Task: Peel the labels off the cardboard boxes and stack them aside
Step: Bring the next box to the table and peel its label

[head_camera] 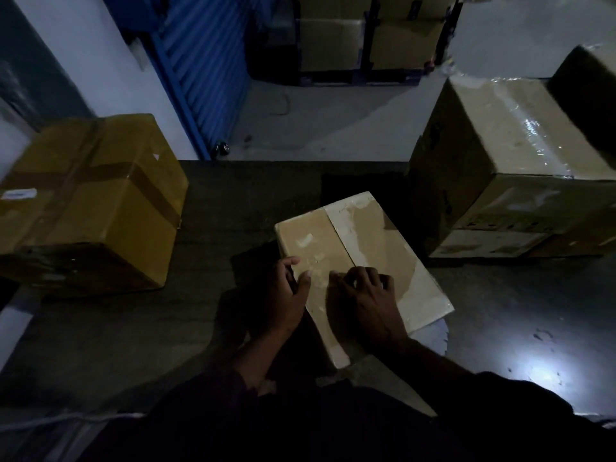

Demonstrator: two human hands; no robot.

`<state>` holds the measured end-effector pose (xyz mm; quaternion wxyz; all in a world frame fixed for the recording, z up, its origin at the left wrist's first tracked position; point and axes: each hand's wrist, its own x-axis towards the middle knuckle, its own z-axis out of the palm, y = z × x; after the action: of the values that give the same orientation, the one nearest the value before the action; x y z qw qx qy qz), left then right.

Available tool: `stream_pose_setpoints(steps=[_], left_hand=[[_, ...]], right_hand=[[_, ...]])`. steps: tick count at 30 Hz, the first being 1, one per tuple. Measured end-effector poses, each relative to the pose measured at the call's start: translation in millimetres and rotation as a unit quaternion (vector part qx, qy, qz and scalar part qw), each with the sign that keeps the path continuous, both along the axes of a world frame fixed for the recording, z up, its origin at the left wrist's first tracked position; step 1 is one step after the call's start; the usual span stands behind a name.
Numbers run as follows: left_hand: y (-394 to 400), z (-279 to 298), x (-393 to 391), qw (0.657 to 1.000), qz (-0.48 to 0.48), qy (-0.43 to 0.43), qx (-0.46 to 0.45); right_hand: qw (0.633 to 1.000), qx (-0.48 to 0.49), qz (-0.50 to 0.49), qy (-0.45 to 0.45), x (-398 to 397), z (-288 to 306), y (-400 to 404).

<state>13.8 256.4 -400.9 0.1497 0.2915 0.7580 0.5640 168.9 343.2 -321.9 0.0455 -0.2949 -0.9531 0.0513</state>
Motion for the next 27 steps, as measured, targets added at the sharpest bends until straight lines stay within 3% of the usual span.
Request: stream_pose_setpoints(steps=[4, 8, 12, 16, 20, 23, 27], left_hand=[[0, -5, -2, 1.000, 0.010, 0.010, 0.010], [1, -5, -1, 1.000, 0.014, 0.016, 0.009], [0, -1, -1, 1.000, 0.007, 0.011, 0.018], [0, 0, 0, 1.000, 0.002, 0.006, -0.001], [-2, 1, -1, 1.000, 0.001, 0.023, 0.000], [-1, 2, -2, 1.000, 0.003, 0.030, -0.009], [1, 5, 0, 1.000, -0.003, 0.013, -0.006]], right_hand=[[0.997, 0.000, 0.073, 0.013, 8, 6, -4], [0.999, -0.021, -0.005, -0.026, -9, 0, 21], [0.996, -0.002, 0.087, -0.017, -11, -3, -1], [1.000, -0.019, -0.001, -0.001, -6, 0, 12], [0.993, -0.017, 0.106, 0.044, 3, -13, -6], [0.988, -0.063, 0.100, 0.100, 11, -18, 1], [0.950, -0.219, -0.018, 0.221, 8, -6, 5]])
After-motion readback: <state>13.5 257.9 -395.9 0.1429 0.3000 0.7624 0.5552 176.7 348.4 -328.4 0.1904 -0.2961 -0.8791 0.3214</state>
